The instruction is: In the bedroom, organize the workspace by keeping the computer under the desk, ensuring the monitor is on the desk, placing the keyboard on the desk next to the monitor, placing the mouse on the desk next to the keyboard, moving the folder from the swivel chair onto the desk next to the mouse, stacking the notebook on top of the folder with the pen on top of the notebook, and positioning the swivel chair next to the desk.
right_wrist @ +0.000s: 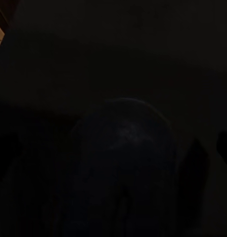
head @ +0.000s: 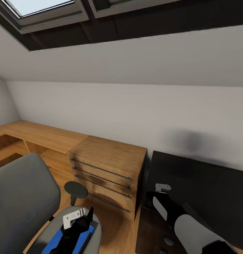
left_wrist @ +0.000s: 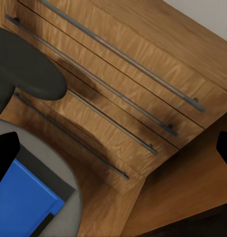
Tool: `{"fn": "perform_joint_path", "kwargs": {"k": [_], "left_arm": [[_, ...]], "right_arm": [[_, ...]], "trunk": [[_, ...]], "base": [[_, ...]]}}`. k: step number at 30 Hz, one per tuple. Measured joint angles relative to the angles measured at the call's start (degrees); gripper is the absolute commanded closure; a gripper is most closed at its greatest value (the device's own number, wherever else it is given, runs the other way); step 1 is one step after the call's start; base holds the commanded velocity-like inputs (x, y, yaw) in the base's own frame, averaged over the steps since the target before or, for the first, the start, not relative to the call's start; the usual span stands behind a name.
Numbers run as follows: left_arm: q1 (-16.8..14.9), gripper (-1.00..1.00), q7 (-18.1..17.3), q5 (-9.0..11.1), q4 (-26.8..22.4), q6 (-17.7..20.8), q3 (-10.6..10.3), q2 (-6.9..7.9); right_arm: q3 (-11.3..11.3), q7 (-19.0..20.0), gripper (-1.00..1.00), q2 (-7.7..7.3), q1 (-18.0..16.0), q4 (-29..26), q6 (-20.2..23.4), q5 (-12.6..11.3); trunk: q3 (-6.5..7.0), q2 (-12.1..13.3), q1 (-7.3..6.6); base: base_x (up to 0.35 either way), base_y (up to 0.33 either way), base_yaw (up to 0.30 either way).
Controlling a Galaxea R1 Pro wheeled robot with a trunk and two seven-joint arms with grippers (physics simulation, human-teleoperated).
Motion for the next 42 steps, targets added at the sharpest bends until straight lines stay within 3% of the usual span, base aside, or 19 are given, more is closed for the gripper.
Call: {"fn": "perform_joint_path", "kwargs": {"k": [26, 27, 42], "left_arm": [[0.0, -1.0, 0.0, 0.0, 0.1, 0.0, 0.0, 0.04], [0.0, -1.0, 0.0, 0.0, 0.1, 0.0, 0.0, 0.03], [0.0, -1.0, 0.0, 0.0, 0.1, -0.1, 0.0, 0.09]], "right_arm": [[0.0, 0.0, -1.0, 0.1, 0.0, 0.1, -0.1, 0.0], [0.0, 0.0, 1.0, 0.1, 0.0, 0.1, -0.1, 0.0], [0.0, 0.0, 1.0, -0.06, 0.0, 0.0, 0.0, 0.3]], "trunk": [[0.0, 0.0, 0.0], [0.0, 0.0, 0.0], [0.0, 0.0, 0.0]], "base": [[-0.033, 0.0, 0.0], [0.0, 0.0, 0.0], [0.0, 0.0, 0.0]]}}
